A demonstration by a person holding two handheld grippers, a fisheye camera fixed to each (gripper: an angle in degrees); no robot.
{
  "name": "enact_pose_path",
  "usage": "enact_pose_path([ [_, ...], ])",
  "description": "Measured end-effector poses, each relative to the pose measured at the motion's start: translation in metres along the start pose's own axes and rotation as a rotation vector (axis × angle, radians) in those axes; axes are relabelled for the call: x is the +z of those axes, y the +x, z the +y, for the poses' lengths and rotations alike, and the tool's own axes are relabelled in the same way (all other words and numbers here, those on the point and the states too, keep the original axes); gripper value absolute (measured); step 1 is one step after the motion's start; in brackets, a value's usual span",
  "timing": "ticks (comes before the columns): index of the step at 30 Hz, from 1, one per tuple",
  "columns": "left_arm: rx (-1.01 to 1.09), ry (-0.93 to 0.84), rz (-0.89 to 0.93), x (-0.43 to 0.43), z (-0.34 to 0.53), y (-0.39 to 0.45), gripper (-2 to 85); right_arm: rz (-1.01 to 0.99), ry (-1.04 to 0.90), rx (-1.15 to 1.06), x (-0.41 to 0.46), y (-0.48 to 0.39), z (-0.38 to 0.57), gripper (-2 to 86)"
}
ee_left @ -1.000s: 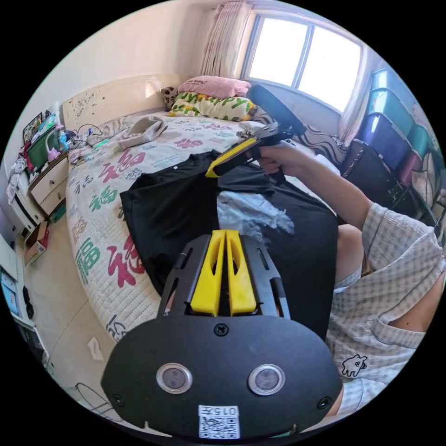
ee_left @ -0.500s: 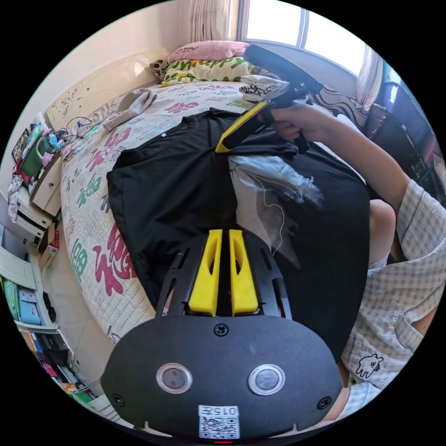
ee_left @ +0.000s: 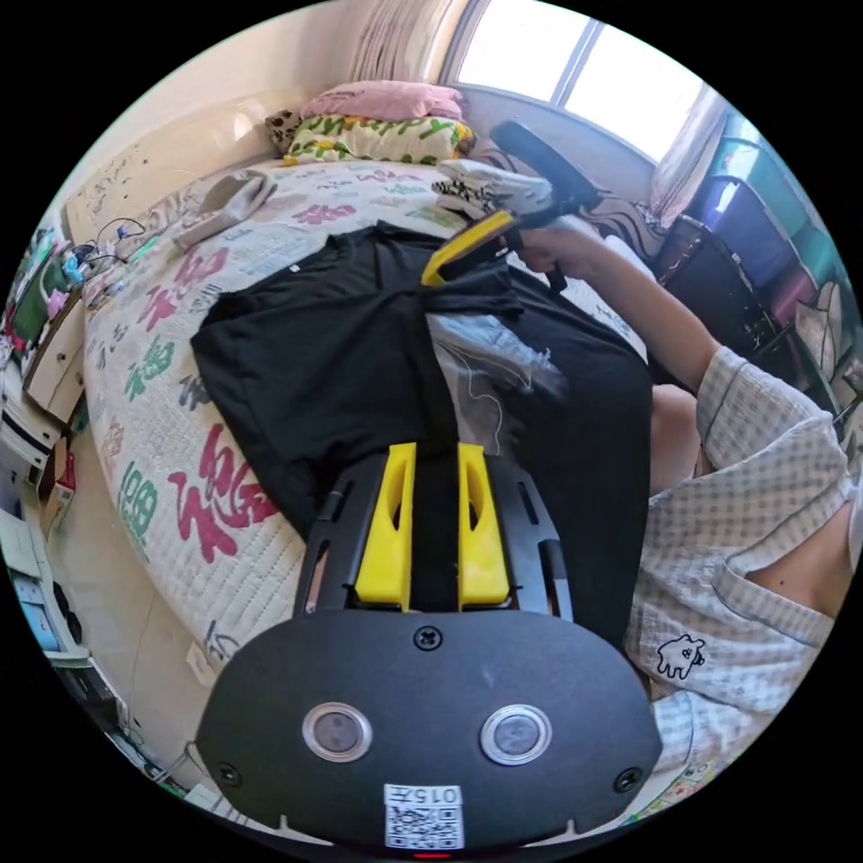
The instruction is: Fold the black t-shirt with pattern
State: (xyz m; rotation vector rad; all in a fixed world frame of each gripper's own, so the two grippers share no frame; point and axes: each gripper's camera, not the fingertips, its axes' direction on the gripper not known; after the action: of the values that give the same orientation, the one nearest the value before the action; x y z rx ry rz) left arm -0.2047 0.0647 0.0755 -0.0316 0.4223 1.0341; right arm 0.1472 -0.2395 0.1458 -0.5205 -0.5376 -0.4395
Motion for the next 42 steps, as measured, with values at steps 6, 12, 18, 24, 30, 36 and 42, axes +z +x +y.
enact_pose_path([
  [6, -0.194, 0.221, -0.183, -0.052, 0.018, -0.051, 8.6, 0.052, 0.182, 0.113, -0.032, 0.052, 0.015, 7.0],
  [12, -0.424, 0.221, -0.224, -0.031, -0.045, -0.153, 10.7, 0.004, 0.166, 0.250, -0.016, 0.113, -0.002, 9.2],
  [18, -0.508, 0.201, -0.132, 0.014, -0.099, -0.216, 10.4, 0.055, 0.032, 0.283, 0.020, 0.140, -0.021, 11.5],
  [24, -0.477, 0.115, -0.137, 0.055, -0.124, -0.232, 7.2, 0.114, -0.009, 0.136, 0.024, 0.127, -0.011, 7.4],
  [30, -0.381, 0.201, -0.155, 0.027, -0.115, -0.202, 0.9, 0.016, 0.107, 0.099, -0.016, 0.117, 0.034, 0.5],
  [36, -0.199, 0.388, -0.108, -0.065, -0.048, -0.099, 0.2, -0.074, 0.252, -0.031, -0.110, 0.076, 0.140, -0.2],
  [42, -0.061, 0.438, -0.060, -0.127, 0.068, 0.052, 0.1, -0.216, 0.302, -0.173, -0.171, 0.004, 0.290, -0.3],
])
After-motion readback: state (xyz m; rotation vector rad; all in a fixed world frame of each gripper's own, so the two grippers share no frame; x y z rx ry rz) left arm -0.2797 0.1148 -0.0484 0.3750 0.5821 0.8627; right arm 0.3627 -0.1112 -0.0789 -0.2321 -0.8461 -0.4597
